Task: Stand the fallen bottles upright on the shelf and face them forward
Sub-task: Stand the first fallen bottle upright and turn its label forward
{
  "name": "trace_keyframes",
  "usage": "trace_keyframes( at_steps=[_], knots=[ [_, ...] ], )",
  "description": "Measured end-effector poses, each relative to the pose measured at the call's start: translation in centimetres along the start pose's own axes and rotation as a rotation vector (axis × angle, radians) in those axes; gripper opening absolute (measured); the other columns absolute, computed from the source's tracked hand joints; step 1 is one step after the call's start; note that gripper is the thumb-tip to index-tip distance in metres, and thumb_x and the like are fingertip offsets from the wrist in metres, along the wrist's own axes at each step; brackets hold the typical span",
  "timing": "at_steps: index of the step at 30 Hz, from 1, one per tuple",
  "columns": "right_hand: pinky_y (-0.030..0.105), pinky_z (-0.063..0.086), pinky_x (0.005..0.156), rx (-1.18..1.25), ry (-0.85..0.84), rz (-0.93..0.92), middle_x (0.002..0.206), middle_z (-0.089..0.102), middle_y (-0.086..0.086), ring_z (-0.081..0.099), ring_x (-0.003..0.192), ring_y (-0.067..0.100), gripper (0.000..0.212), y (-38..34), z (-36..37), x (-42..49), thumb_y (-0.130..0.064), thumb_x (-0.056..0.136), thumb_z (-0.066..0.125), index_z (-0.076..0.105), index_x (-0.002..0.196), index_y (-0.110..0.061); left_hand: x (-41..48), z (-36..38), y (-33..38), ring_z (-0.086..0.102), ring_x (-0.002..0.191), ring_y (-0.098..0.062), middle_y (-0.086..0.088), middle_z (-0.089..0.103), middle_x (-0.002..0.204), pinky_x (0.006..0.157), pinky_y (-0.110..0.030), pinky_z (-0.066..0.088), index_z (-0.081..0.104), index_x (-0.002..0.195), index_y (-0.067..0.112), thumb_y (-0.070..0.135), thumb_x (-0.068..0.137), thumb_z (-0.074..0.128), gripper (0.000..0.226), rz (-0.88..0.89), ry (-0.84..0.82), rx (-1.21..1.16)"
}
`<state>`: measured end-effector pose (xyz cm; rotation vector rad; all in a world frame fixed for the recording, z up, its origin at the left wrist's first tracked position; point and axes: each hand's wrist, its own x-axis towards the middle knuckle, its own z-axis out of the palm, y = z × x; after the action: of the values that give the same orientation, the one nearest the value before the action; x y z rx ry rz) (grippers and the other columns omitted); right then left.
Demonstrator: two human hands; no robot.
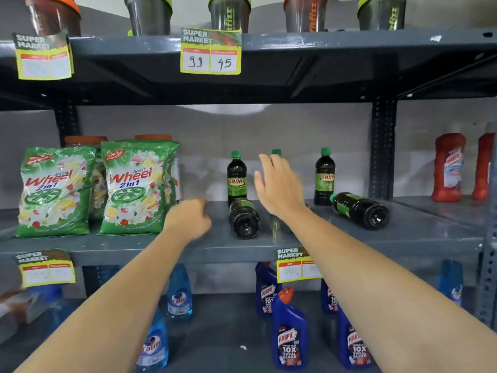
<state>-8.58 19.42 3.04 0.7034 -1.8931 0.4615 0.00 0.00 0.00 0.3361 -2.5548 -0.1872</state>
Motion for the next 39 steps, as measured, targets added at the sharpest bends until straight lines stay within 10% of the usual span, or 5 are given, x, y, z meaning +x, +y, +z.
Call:
trace_keyframes(
  at_steps=[5,13,21,30,39],
  knots=[
    [0.038,0.051,0.061,0.048,-0.258,0.217,0.089,0.062,0.006,0.062,0.079,0.028,0.026,-3.2,1.0,-0.4,-0.031,0.098,0.039,0.049,0.111,-0.011,-2.2,2.5,0.6,0.028,0.140,-0.026,-0.012,0.031,0.153,0.113,-0.042,0.024,0.045,0.136,0.007,0.032,0.099,0.031,0.047,0.069,-0.360,0.023],
    [0.040,0.049,0.094,0.278,-0.825,0.705,0.129,0.058,0.016,0.059,0.111,0.035,0.059,-3.7,0.6,-0.1,-0.054,0.093,0.042,0.052,0.130,-0.009,-4.9,4.8,0.9,0.060,0.109,-0.025,0.001,0.064,0.126,0.079,-0.034,0.046,0.063,0.113,0.022,0.038,0.088,0.025,0.048,0.042,0.047,0.023],
    [0.031,0.048,0.059,0.426,-1.049,0.799,0.099,0.057,0.014,0.059,0.081,0.027,0.060,-5.7,1.3,0.5,-0.055,0.079,0.069,0.051,0.118,-0.012,-4.7,5.3,0.5,0.064,0.098,-0.024,-0.001,0.068,0.115,0.071,-0.032,0.046,0.066,0.106,0.019,0.036,0.084,0.024,0.050,0.085,0.117,0.030],
    [0.039,0.054,0.083,0.622,-0.453,0.954,0.104,0.064,0.006,0.061,0.096,0.027,0.059,-3.9,4.4,-1.0,-0.052,0.062,0.074,0.060,0.104,-0.014,-4.5,5.7,0.4,0.064,0.098,-0.022,0.001,0.068,0.115,0.070,-0.030,0.045,0.067,0.105,0.018,0.033,0.086,0.029,0.045,0.098,0.157,0.030],
    [0.040,0.051,0.084,0.707,-0.293,0.773,0.104,0.056,-0.001,0.059,0.096,0.022,0.073,-3.9,4.9,-1.5,-0.034,0.060,0.087,0.033,0.109,-0.027,-4.4,6.0,0.2,0.064,0.093,-0.022,0.001,0.069,0.112,0.062,-0.028,0.038,0.067,0.101,0.018,0.031,0.086,0.030,0.042,0.105,0.195,0.048]
  ],
)
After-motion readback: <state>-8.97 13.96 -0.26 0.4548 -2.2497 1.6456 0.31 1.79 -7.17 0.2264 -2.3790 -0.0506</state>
